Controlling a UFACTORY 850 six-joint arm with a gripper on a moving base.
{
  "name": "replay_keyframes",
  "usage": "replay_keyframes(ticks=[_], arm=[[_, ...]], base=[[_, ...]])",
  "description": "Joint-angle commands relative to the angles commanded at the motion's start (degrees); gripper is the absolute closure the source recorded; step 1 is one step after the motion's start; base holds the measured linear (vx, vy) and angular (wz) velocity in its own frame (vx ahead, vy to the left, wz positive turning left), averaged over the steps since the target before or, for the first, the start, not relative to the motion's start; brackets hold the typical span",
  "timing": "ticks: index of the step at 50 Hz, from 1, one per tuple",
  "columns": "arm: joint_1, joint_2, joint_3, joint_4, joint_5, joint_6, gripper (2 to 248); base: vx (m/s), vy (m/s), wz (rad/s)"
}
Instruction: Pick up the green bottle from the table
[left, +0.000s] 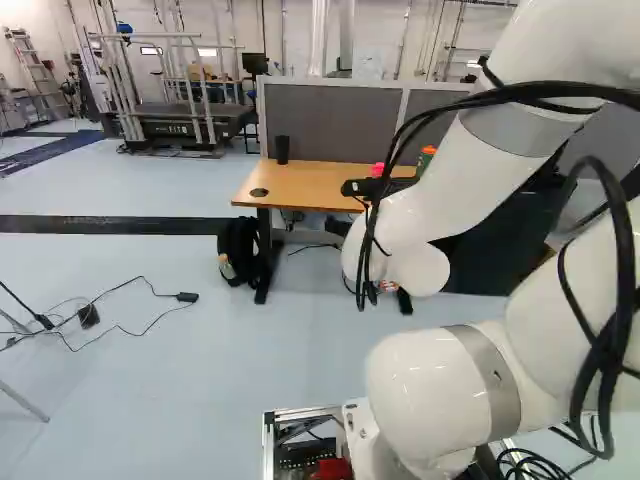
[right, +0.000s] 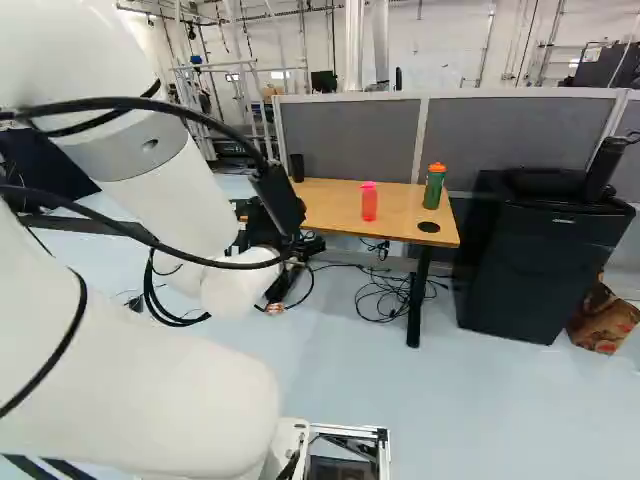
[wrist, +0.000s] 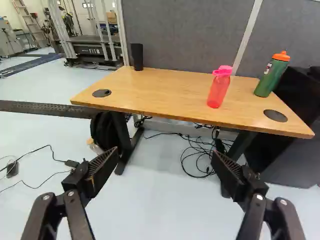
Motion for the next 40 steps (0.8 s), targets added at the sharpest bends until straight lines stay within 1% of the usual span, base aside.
replay_keyframes(ticks=[11, 40], arm=[[0.00, 0.00, 0.00, 0.00, 0.00, 0.00, 3], [0.00, 0.00, 0.00, 0.00, 0.00, 0.00, 3]], base=[[0.091, -0.124, -0.051], [0.080, -0.122, -0.189]])
